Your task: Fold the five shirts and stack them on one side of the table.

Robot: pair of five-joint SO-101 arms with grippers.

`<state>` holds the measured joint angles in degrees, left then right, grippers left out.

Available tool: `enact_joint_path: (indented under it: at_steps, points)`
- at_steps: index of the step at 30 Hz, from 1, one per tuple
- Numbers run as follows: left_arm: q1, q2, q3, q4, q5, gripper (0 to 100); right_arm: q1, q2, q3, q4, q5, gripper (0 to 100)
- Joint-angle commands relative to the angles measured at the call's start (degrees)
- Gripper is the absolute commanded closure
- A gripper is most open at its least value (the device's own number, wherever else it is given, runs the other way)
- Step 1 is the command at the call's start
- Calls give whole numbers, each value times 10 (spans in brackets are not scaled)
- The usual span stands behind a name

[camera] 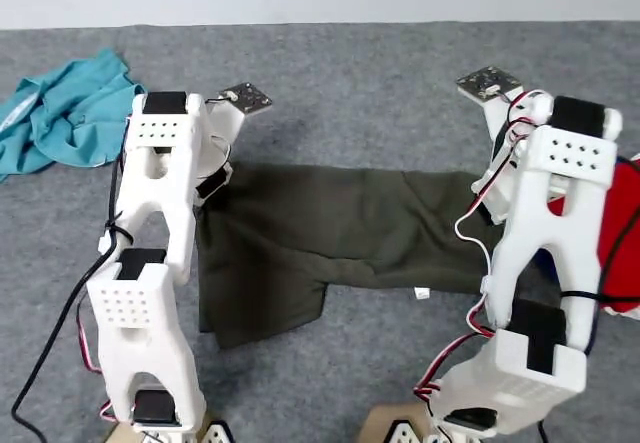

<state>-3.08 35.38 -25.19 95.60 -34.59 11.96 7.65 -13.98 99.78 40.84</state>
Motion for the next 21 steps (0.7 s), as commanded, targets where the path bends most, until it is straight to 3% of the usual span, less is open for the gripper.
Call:
enact_joint_path:
  at_steps: [1,4,8,14,21]
  points:
    - [5,-40,-29,-1,-2,997,1,-2,-2,13,-8,989]
    - [15,-38,-78,44,-2,996,1,-2,-2,13,-8,989]
    - [21,-34,-116,44,-2,986,0,-2,-2,13,-16,989]
    - [21,-33,-107,30,-2,829,0,-2,-2,12,-31,989]
    - [20,-40,-111,32,-10,826,0,-2,-2,13,-31,989]
